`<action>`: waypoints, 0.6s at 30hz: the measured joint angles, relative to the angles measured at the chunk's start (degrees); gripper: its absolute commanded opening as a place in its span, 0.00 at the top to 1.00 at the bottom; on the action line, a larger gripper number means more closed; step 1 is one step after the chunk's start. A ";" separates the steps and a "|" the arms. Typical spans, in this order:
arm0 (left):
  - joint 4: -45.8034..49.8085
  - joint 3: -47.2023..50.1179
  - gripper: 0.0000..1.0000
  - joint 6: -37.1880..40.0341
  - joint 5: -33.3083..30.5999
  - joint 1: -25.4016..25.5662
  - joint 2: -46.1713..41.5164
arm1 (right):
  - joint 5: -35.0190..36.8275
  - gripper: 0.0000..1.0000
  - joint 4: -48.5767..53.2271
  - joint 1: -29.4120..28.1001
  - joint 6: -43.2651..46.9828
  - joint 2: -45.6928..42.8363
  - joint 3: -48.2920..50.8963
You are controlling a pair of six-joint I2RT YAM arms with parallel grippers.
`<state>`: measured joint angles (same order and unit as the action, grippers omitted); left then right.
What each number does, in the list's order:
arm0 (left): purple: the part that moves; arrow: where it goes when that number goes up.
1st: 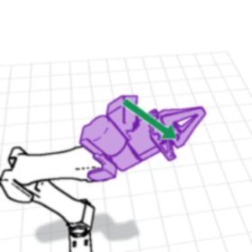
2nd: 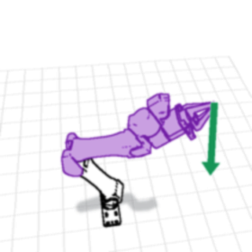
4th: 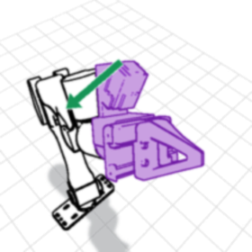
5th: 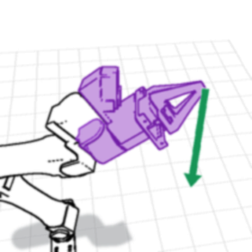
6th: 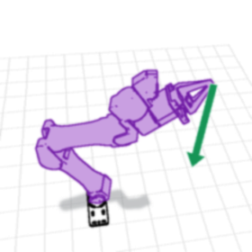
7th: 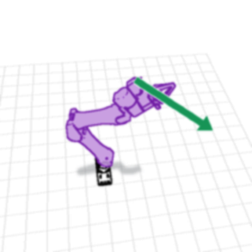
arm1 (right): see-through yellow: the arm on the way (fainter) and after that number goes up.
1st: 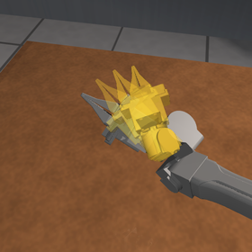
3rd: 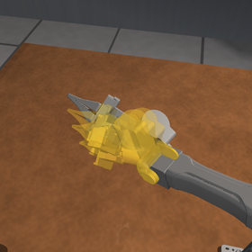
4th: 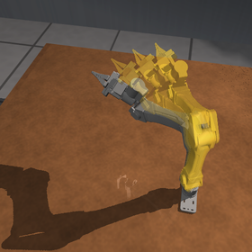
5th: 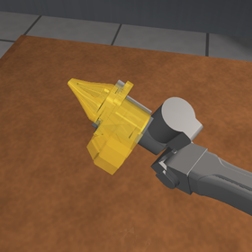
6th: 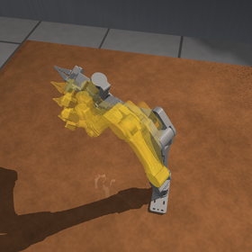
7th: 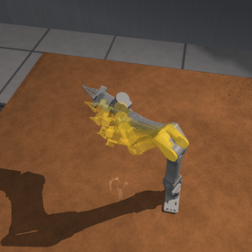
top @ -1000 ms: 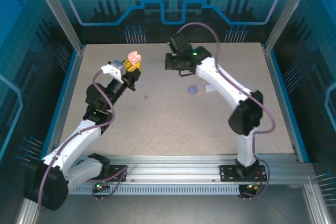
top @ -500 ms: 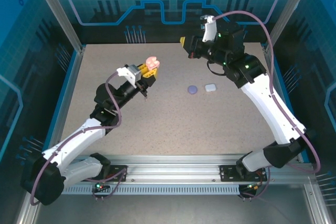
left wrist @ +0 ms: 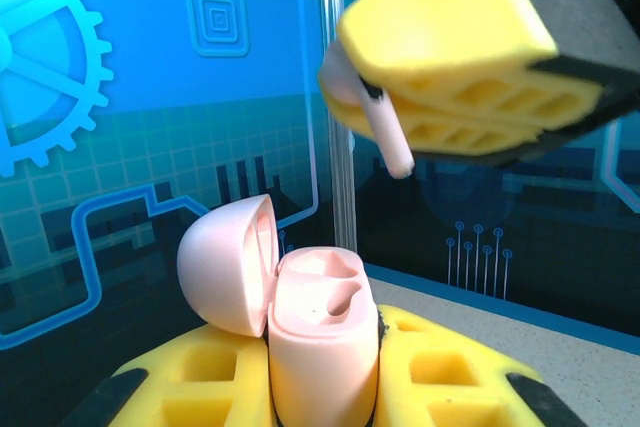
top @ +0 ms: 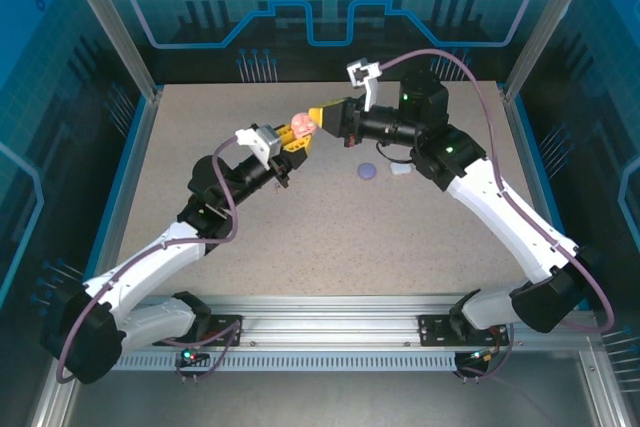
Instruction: Insert wireless bluetooth earbuds into charging case
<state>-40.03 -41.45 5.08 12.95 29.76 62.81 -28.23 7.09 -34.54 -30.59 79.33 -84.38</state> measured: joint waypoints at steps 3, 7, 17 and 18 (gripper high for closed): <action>0.33 -0.42 1.00 0.00 0.00 0.28 0.04 | -0.72 0.94 -2.89 -0.33 -0.11 -0.31 2.67; 0.39 -0.52 1.00 0.00 0.00 0.42 0.07 | -0.72 0.95 -5.55 -0.33 -0.66 -0.76 5.14; 0.83 -0.52 1.00 0.02 0.02 0.85 0.04 | 0.57 0.96 -8.76 -0.31 -1.36 -1.01 6.58; 0.83 -0.52 1.00 0.02 0.00 0.92 0.04 | 0.81 0.96 -8.90 -0.31 -1.38 -1.01 6.58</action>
<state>-39.20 -41.98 5.10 12.95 30.68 62.85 -27.42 -1.80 -34.85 -31.97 78.32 -77.80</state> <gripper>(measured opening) 0.215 0.052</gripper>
